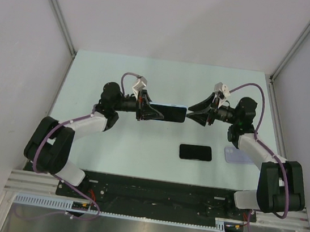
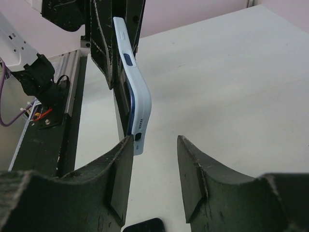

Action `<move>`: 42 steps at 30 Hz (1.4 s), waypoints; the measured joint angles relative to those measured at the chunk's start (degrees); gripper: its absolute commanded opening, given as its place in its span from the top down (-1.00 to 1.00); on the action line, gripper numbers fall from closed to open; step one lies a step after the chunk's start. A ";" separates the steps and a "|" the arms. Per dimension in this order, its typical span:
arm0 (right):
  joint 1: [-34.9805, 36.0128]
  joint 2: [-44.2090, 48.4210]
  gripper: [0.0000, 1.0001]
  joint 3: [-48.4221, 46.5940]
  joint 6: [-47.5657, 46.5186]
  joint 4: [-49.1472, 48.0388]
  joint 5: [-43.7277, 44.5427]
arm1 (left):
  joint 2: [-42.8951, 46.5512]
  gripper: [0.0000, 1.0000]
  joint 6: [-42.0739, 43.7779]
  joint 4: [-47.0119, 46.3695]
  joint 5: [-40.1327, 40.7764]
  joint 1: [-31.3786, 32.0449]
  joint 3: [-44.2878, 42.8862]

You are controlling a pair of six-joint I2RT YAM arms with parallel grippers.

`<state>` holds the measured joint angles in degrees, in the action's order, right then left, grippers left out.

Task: Take the phone out of the phone case
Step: Remove the phone case from the phone.

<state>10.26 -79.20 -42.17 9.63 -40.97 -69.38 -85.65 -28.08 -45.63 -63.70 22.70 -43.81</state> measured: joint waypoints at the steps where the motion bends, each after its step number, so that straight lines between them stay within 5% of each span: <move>1: 0.02 0.00 0.10 0.00 0.00 -0.04 -0.02 | -0.09 0.99 -0.04 -0.22 0.00 0.00 0.00; 42: 0.68 0.00 0.13 0.00 -1.14 -0.02 -1.60 | -1.64 1.00 -3.48 -3.54 -1.20 -0.39 0.02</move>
<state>10.94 -79.20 -42.17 8.49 -40.99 -70.98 -87.29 -31.55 -49.17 -64.90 22.31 -43.79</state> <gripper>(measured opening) 0.438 0.191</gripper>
